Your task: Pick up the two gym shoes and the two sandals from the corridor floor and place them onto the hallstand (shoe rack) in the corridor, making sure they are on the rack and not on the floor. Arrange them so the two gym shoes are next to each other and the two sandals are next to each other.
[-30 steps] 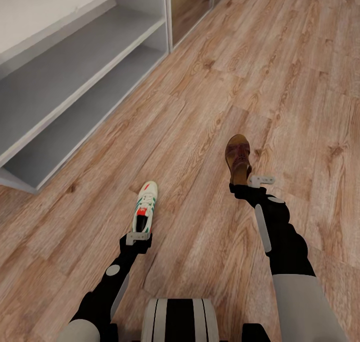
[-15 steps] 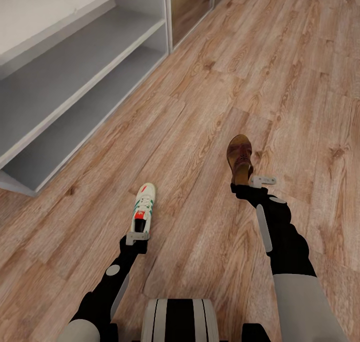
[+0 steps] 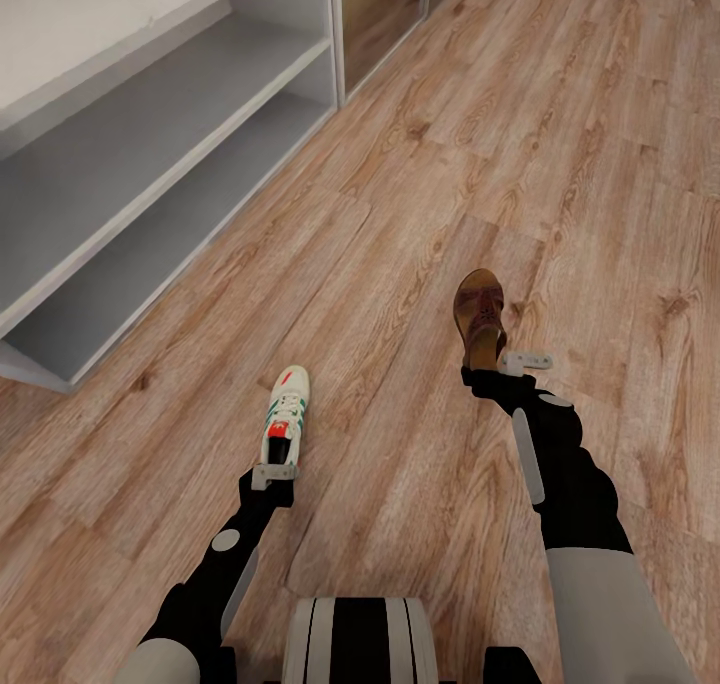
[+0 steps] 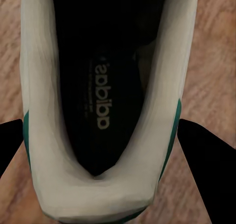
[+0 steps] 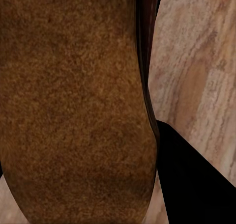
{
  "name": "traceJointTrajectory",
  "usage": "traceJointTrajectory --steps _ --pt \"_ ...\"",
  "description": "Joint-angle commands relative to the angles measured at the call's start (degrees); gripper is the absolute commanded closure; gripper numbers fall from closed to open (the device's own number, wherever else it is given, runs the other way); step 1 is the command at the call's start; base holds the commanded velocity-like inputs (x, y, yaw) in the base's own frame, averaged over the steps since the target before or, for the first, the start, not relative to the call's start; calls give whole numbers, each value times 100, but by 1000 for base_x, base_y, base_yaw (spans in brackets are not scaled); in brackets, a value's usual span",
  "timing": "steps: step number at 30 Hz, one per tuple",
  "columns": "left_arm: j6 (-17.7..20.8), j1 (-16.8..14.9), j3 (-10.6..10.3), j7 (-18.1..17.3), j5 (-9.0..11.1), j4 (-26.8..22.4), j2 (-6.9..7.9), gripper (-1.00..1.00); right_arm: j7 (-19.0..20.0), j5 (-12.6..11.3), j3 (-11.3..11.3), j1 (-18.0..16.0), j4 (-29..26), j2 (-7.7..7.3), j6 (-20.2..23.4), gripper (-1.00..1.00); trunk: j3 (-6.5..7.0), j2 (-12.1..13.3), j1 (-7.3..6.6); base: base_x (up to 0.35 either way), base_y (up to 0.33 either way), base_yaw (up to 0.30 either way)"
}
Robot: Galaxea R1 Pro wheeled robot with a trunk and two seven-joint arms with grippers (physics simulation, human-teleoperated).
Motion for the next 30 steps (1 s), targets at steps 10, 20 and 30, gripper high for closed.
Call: traceJointTrajectory --steps 10,20,30 --pt "-10 -1 18 -16 -59 -29 -4 100 -9 -4 -7 -3 -6 4 30 100 196 11 -24 0 0 0" --pt "1257 -4 15 1 -42 -1270 -21 100 -9 4 1 -3 -1 4 30 100 418 24 -50 0 0 0" --pt "2559 -5 15 1 -14 -2550 -21 100 -9 4 8 -2 -106 13 34 100 640 38 -76 0 0 0"
